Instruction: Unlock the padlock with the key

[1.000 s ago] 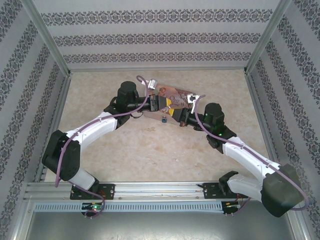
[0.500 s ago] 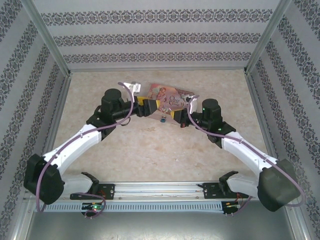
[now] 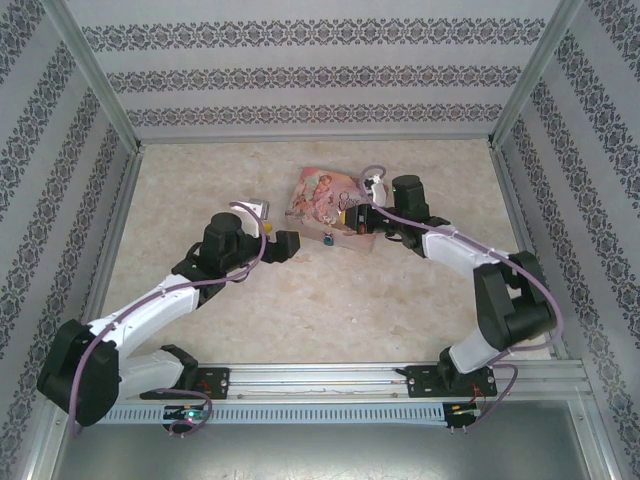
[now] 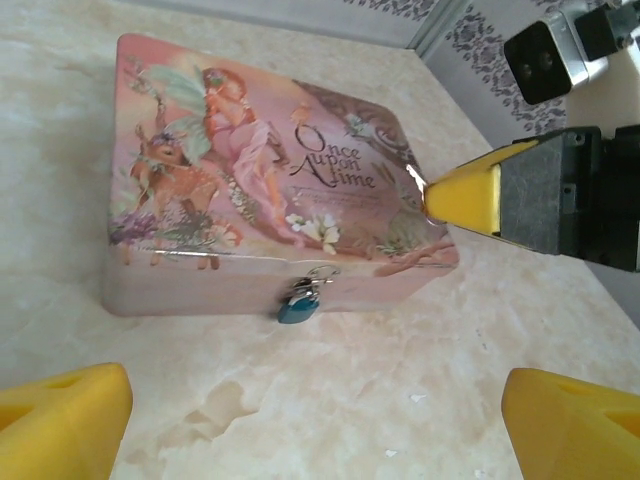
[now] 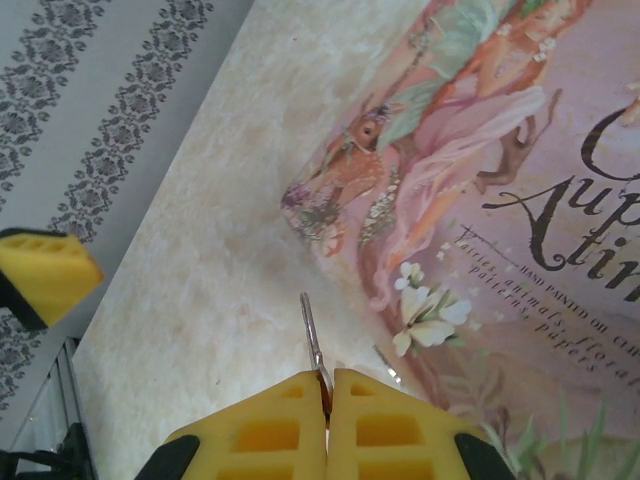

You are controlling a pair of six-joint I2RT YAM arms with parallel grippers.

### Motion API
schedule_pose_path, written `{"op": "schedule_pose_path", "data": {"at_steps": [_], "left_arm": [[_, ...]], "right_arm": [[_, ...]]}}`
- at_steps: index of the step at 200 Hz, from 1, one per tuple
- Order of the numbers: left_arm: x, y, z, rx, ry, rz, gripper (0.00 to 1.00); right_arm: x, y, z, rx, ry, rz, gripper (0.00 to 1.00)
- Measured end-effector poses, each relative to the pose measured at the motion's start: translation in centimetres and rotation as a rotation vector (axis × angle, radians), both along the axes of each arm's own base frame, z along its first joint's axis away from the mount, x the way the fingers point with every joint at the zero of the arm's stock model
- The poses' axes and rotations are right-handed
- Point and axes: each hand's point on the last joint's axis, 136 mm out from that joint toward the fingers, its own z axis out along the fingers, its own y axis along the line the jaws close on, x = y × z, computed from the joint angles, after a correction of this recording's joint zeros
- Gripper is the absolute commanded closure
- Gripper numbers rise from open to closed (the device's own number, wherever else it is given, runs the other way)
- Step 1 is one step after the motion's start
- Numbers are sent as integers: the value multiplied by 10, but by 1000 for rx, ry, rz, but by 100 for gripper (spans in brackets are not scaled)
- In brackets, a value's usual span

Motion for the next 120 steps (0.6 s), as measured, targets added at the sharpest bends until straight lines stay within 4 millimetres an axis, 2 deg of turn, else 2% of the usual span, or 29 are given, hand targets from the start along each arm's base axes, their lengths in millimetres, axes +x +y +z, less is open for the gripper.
{"op": "schedule_pose_path", "data": {"at_steps": [52,85,120], "left_arm": [[4,-2,-34,29,64,3,9],[5,-5,-41,27,76,-11,10],[5,-11,-59,34,121,-38,15]], "right_arm": [[22,4,-33,3,119,-38,100],[27,5,-39,1,140,-47,100],[28,5,-43,0,145,-47,100]]}}
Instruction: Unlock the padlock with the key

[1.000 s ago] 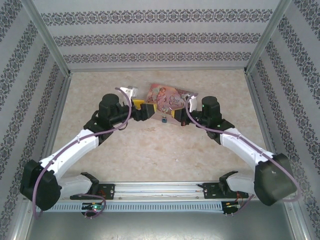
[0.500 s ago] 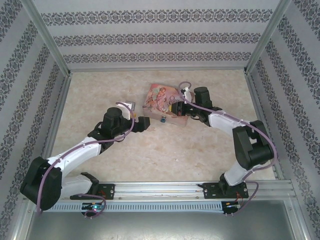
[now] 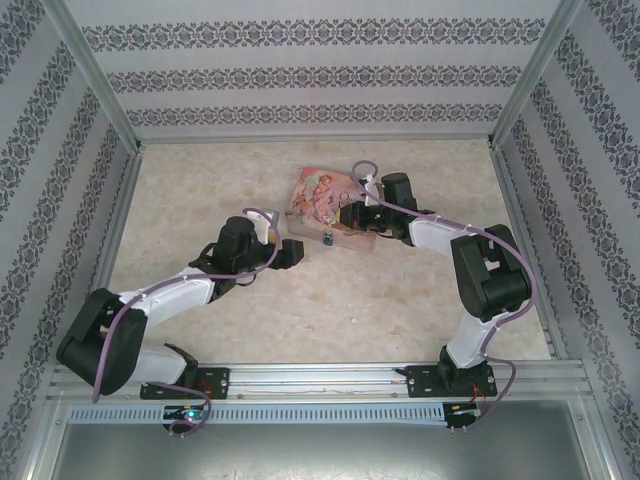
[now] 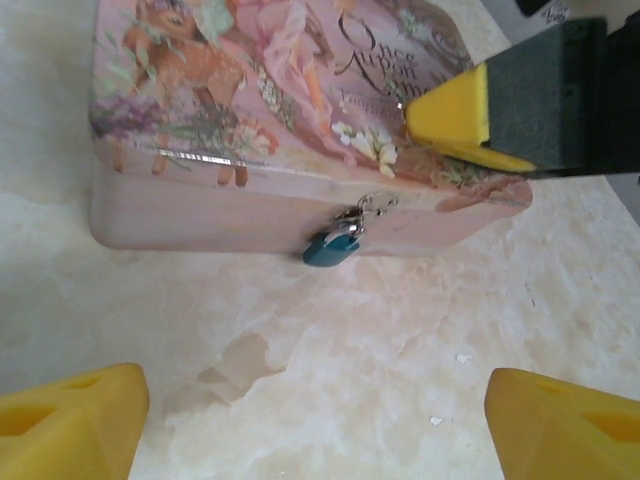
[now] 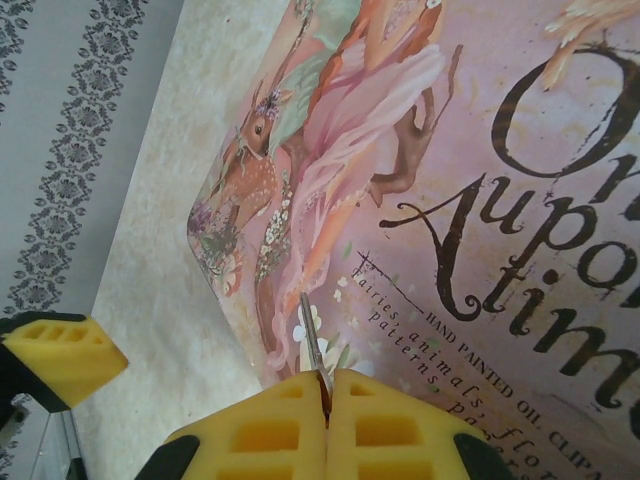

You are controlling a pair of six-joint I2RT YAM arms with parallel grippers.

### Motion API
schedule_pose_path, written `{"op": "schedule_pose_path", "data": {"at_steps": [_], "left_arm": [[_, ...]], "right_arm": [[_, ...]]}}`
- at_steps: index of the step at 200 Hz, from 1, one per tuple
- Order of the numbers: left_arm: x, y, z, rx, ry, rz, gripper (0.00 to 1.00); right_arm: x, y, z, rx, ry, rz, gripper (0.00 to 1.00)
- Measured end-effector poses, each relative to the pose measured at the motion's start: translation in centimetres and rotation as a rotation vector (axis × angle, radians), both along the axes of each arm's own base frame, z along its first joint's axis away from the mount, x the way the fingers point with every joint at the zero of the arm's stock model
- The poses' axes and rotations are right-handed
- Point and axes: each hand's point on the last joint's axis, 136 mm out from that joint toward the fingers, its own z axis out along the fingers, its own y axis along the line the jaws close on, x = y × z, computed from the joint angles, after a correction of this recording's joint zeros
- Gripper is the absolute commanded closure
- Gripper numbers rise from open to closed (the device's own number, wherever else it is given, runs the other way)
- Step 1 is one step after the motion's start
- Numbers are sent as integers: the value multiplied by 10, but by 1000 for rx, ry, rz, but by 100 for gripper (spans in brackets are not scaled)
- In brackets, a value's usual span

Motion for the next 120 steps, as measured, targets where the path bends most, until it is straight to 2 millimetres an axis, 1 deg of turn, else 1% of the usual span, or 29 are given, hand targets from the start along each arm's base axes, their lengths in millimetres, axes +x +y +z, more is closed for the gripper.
{"op": "schedule_pose_path", "data": {"at_steps": [32,72,120], "left_arm": [[3,-5,-12,-3,17,-14,15],[10,-10,-19,-16,6,-23,16],[11,-16,-38,-17,41,-49,18]], "right_arm": [[-2,1,-2,11,-9,1,100],[-4,3,-1,32,-36,-4,100],[-12,14,-1,52,-41,15,100]]}}
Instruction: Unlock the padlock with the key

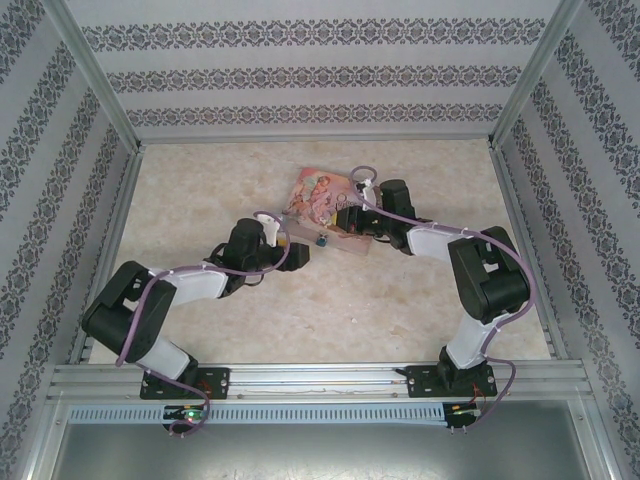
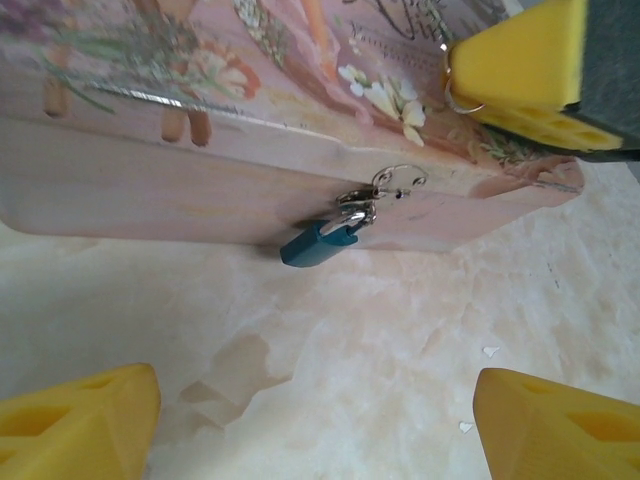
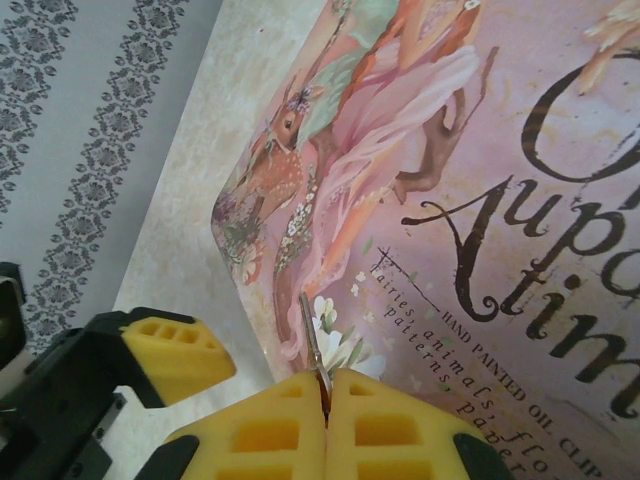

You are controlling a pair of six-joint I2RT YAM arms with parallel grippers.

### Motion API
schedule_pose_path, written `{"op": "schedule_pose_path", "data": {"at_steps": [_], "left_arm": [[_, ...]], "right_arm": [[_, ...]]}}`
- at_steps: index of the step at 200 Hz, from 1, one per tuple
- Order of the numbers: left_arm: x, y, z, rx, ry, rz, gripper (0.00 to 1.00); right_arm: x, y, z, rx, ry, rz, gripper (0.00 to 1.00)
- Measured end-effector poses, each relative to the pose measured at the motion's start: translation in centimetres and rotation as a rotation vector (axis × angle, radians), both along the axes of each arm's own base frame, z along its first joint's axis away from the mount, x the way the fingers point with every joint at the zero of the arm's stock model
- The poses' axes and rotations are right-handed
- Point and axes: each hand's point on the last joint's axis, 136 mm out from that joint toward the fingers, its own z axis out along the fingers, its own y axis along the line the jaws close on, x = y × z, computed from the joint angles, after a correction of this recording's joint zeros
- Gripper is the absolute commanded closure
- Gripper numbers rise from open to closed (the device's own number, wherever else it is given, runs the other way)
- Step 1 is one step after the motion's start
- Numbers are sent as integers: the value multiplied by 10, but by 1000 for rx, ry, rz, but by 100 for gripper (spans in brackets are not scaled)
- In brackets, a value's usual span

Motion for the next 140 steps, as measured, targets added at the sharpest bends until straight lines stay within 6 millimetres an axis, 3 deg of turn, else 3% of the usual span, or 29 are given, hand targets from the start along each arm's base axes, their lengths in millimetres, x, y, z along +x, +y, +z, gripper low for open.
{"op": "schedule_pose_path", "data": {"at_steps": [57,140], "left_arm": [[7,-7,-14,-28,12,-35,26],[21,-23,-35,-55,39,-80,28]], "right_arm": [[-4,7,1,18,3,0,100],[-4,8,0,12,9,-16,100]]}}
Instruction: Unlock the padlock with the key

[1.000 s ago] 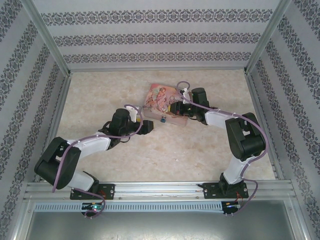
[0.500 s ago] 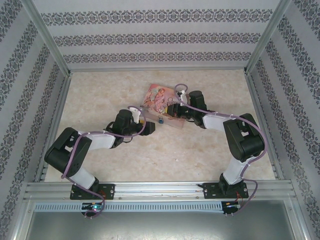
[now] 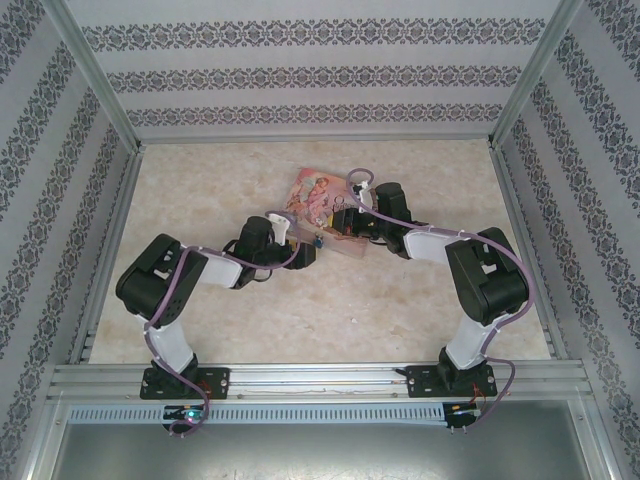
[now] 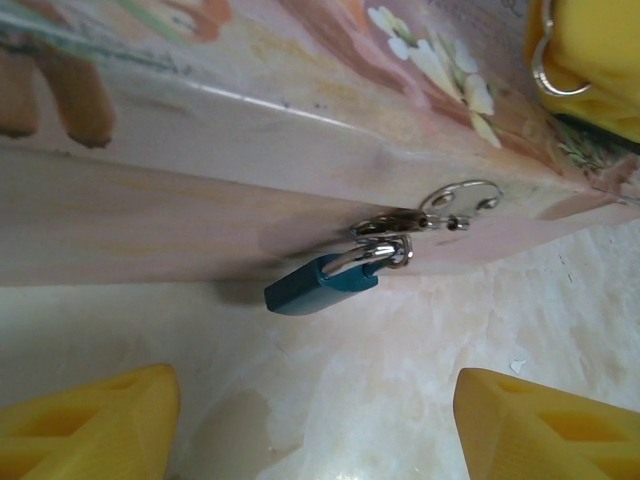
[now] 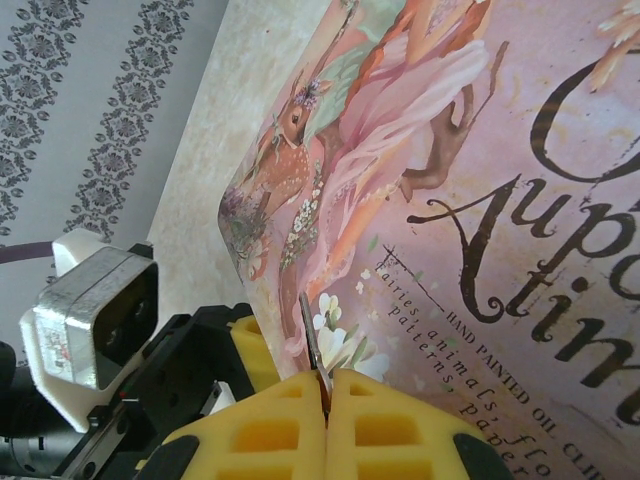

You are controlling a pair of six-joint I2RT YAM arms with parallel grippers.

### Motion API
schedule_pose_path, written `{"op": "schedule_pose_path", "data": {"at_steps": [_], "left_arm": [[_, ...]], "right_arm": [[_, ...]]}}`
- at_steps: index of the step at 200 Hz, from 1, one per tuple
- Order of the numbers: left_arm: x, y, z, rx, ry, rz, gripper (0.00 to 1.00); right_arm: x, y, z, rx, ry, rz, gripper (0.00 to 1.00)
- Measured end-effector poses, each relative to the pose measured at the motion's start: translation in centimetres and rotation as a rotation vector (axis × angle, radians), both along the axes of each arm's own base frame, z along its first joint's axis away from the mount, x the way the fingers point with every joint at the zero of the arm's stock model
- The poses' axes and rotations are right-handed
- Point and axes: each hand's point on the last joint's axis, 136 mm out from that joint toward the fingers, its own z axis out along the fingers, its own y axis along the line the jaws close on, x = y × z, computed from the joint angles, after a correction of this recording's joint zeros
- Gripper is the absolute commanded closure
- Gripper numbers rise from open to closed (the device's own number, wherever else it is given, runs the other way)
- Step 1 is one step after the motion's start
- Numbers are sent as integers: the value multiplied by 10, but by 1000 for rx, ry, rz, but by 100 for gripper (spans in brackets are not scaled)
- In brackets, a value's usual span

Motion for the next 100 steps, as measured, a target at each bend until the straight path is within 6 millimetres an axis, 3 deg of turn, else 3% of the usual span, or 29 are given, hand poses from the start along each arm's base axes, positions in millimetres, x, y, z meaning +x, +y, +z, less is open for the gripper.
{"op": "schedule_pose_path", "data": {"at_steps": [100], "left_arm": [[15,-7,1,-16,-17,8,35]], "right_arm": [[0,1,0,-13,-3,-16,100]]}}
